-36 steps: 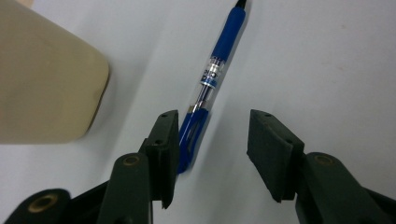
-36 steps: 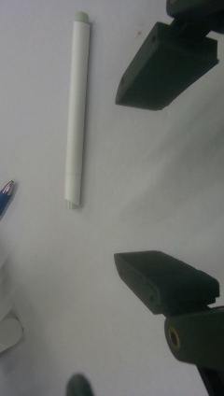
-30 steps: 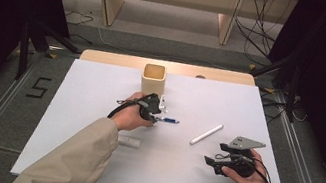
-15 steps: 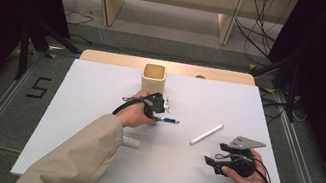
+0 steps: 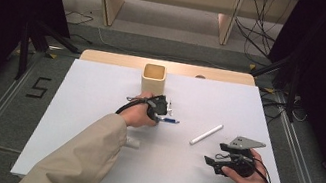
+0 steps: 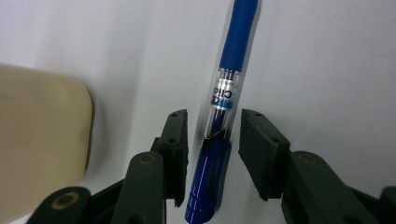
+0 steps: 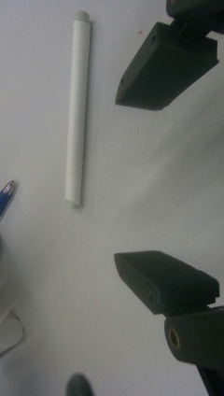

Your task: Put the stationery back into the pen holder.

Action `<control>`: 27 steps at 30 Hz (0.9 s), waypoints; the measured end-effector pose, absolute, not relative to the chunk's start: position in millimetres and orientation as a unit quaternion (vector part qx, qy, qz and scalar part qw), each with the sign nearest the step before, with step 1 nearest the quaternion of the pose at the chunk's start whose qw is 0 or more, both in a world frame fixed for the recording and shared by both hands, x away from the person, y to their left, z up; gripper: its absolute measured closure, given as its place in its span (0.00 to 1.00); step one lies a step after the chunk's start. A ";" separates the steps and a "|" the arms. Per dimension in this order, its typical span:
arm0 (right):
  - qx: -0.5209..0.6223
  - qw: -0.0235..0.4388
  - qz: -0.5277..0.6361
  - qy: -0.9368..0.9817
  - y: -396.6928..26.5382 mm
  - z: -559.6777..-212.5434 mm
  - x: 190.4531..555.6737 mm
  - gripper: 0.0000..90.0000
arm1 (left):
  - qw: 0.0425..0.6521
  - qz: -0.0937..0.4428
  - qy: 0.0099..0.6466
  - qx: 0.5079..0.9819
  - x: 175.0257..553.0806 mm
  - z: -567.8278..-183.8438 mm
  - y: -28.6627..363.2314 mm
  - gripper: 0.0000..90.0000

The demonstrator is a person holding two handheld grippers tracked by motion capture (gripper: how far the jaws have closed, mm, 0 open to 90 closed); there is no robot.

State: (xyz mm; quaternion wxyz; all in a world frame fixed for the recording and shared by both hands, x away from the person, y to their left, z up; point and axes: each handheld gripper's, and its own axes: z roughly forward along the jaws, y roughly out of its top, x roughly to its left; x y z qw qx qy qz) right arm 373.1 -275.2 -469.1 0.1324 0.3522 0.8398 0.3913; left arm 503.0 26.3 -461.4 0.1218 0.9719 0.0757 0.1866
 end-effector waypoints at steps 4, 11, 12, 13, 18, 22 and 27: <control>0.352 0.132 0.391 0.840 -275.1 -469.2 373.2 0.23 | 0.115 0.184 0.071 0.974 504.9 -460.5 24.0 0.70; 0.352 0.132 0.391 0.840 -275.2 -469.3 373.2 0.23 | 0.107 0.176 0.063 0.977 506.1 -461.0 20.7 0.73; 0.351 0.132 0.391 0.840 -275.1 -469.3 373.2 0.23 | 0.106 0.175 0.063 0.977 506.1 -460.8 20.6 0.73; 0.351 0.132 0.391 0.840 -275.1 -469.3 373.2 0.23 | 0.106 0.174 0.063 0.977 506.2 -461.0 20.5 0.73; 0.351 0.132 0.391 0.840 -275.0 -469.2 373.0 0.23 | 0.105 0.174 0.061 0.977 506.4 -460.9 20.3 0.75; 0.352 0.132 0.392 0.840 -275.2 -469.1 373.2 0.23 | 0.101 0.169 0.054 0.979 507.6 -460.4 19.6 0.76; 0.351 0.132 0.391 0.841 -275.4 -469.2 373.2 0.23 | 0.089 0.166 0.044 0.981 508.9 -459.3 17.8 0.77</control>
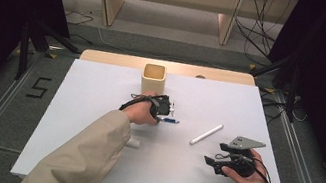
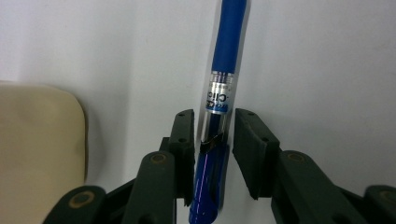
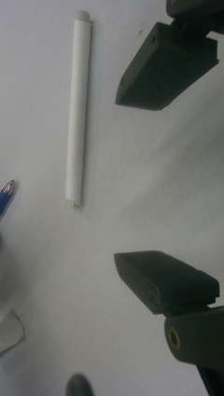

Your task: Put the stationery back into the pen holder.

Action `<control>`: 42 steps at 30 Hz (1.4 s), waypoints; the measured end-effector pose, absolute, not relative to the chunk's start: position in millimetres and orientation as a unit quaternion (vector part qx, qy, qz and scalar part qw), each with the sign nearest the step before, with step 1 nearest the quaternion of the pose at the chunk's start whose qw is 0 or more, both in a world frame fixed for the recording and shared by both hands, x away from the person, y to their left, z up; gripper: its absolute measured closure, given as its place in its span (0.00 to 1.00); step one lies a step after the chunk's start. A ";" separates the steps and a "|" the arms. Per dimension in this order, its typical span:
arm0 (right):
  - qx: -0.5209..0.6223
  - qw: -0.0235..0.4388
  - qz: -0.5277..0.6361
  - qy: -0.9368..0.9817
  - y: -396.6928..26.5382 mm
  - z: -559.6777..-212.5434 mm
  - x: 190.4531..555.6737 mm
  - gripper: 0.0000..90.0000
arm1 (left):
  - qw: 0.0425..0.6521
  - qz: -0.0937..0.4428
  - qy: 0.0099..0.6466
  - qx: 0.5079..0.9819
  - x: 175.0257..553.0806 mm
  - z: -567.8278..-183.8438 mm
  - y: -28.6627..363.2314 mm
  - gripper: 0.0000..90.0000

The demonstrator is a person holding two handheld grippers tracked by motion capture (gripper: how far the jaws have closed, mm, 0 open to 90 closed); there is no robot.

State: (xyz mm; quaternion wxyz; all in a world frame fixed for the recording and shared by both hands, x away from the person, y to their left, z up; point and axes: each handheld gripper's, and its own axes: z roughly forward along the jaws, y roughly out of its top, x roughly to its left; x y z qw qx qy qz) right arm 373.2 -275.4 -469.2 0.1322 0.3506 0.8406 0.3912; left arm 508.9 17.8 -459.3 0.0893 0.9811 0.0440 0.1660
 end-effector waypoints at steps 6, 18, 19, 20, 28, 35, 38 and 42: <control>0.350 0.132 0.391 0.841 -275.4 -469.1 373.2 0.23 | 0.088 0.162 0.044 0.982 508.9 -459.9 15.8 0.79; 0.351 0.132 0.392 0.840 -275.4 -469.1 373.2 0.23 | 0.082 0.156 0.036 0.984 510.4 -459.6 14.9 0.82; 0.350 0.132 0.392 0.840 -275.4 -469.1 373.2 0.23 | 0.082 0.156 0.036 0.984 510.4 -459.7 14.9 0.82; 0.351 0.132 0.392 0.840 -275.4 -469.1 373.2 0.23 | 0.081 0.156 0.036 0.984 510.3 -459.7 14.8 0.83; 0.351 0.132 0.392 0.840 -275.5 -468.9 373.1 0.23 | 0.085 0.150 0.041 0.984 510.7 -460.4 15.1 0.84; 0.351 0.132 0.392 0.840 -275.5 -469.0 373.1 0.23 | 0.085 0.146 0.041 0.985 512.0 -460.0 15.4 0.85; 0.351 0.132 0.392 0.840 -275.4 -469.0 373.1 0.23 | 0.085 0.144 0.044 0.985 512.3 -459.9 15.2 0.85; 0.351 0.132 0.392 0.840 -275.5 -469.0 373.0 0.23 | 0.083 0.144 0.046 0.985 512.5 -459.6 15.1 0.85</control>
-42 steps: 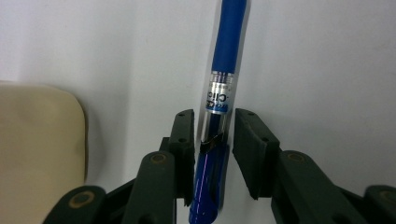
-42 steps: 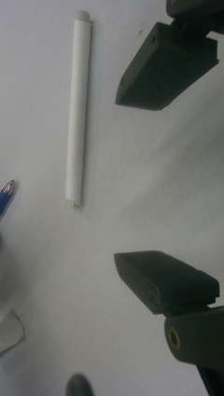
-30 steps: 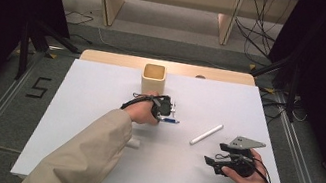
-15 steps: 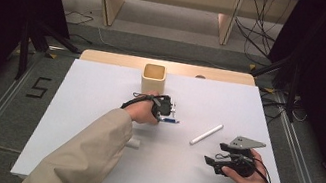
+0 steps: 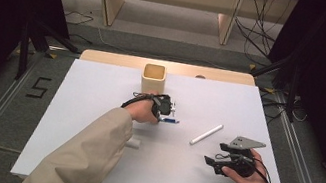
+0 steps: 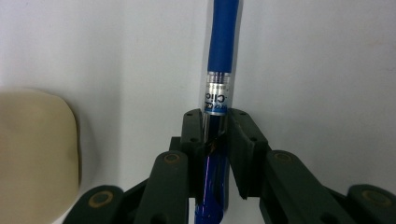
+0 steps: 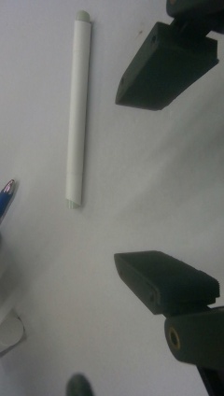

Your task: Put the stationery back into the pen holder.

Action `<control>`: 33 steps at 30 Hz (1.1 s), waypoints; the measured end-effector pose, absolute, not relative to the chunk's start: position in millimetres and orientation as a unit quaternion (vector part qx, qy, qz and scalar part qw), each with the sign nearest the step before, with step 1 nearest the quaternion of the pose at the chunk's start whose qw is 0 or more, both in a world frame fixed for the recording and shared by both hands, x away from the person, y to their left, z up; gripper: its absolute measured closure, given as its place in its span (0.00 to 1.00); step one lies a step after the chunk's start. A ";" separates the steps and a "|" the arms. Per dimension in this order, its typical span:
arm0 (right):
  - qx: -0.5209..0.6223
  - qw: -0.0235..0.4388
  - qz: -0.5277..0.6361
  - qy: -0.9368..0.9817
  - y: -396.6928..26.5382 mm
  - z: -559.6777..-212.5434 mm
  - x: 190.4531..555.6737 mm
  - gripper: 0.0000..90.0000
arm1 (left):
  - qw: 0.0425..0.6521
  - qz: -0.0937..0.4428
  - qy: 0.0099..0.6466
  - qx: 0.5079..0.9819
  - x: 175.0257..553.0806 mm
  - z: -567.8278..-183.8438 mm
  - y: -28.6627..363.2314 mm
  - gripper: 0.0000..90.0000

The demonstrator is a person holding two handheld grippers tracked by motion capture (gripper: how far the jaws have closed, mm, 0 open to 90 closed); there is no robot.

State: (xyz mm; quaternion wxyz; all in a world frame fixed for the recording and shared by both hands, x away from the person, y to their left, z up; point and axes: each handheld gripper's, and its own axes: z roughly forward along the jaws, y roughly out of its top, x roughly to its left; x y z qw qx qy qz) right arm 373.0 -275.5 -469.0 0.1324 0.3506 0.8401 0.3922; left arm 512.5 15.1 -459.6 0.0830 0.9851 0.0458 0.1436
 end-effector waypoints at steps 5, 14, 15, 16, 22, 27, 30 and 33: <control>0.351 0.132 0.392 0.840 -275.5 -468.9 373.0 0.23 | 0.081 0.140 0.045 0.986 513.6 -459.1 15.0 0.86; 0.350 0.133 0.393 0.840 -275.6 -468.8 372.9 0.23 | 0.081 0.142 0.052 0.985 513.3 -459.5 13.7 0.86; 0.350 0.133 0.393 0.840 -275.7 -468.8 372.9 0.23 | 0.080 0.142 0.053 0.985 513.5 -459.2 13.6 0.86; 0.350 0.133 0.393 0.840 -275.7 -468.7 372.9 0.23 | 0.079 0.141 0.053 0.985 513.5 -459.1 13.6 0.86; 0.350 0.133 0.393 0.840 -275.9 -468.6 372.8 0.23 | 0.079 0.141 0.057 0.985 513.9 -458.8 13.7 0.86; 0.350 0.133 0.393 0.840 -275.9 -468.6 372.9 0.23 | 0.079 0.141 0.061 0.985 513.6 -458.8 13.7 0.87; 0.350 0.133 0.393 0.840 -275.9 -468.6 372.8 0.23 | 0.079 0.140 0.062 0.985 513.6 -458.8 13.8 0.87; 0.350 0.133 0.393 0.840 -275.9 -468.6 372.8 0.23 | 0.077 0.141 0.062 0.985 513.3 -458.5 13.7 0.87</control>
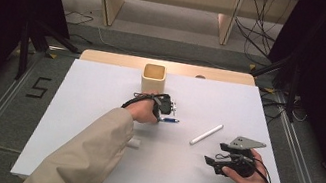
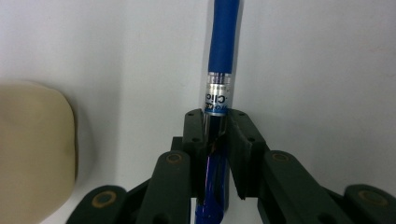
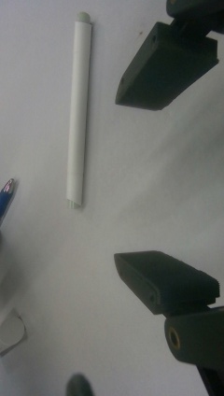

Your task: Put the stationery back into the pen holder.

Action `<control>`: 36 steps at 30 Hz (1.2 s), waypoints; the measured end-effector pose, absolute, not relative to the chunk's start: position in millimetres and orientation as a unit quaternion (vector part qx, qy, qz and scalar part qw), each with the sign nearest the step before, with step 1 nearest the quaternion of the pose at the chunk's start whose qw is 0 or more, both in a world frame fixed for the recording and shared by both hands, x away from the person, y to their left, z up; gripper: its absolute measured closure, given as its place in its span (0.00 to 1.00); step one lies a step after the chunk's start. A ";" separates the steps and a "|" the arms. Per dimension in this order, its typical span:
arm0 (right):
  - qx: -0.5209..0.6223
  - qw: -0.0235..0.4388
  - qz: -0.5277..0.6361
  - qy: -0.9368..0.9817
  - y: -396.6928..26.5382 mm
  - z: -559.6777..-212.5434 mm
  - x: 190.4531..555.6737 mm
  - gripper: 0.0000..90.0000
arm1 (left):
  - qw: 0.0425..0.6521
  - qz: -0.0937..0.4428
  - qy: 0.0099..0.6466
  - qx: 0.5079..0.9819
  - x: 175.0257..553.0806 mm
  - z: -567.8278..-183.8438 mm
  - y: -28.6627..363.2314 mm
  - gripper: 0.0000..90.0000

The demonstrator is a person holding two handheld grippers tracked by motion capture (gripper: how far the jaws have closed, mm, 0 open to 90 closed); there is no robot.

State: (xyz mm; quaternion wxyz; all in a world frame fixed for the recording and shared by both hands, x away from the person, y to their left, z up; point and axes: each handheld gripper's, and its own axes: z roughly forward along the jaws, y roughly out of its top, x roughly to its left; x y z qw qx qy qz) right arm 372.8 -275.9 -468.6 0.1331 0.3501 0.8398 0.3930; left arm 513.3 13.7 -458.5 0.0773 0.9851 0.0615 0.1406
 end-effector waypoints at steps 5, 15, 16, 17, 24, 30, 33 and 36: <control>0.350 0.133 0.393 0.840 -276.0 -468.6 372.9 0.23 | 0.079 0.143 0.063 0.985 512.4 -458.7 13.9 0.87; 0.352 0.134 0.394 0.839 -276.1 -468.4 372.7 0.23 | 0.095 0.155 0.066 0.981 510.4 -451.6 16.9 0.87; 0.351 0.134 0.394 0.839 -276.1 -468.5 372.7 0.23 | 0.102 0.159 0.072 0.979 509.9 -450.8 17.7 0.87; 0.351 0.134 0.394 0.839 -276.1 -468.5 372.7 0.23 | 0.104 0.160 0.070 0.979 510.1 -449.4 18.4 0.87; 0.352 0.134 0.394 0.839 -276.0 -468.5 372.6 0.23 | 0.146 0.175 0.097 0.969 507.4 -443.5 26.4 0.87; 0.352 0.135 0.394 0.838 -276.0 -468.5 372.6 0.23 | 0.176 0.182 0.133 0.958 506.6 -441.9 36.3 0.87; 0.352 0.135 0.393 0.839 -276.0 -468.5 372.6 0.23 | 0.196 0.184 0.152 0.951 505.3 -442.3 41.2 0.87; 0.352 0.135 0.393 0.839 -276.0 -468.6 372.7 0.23 | 0.202 0.184 0.155 0.949 504.1 -443.1 45.0 0.87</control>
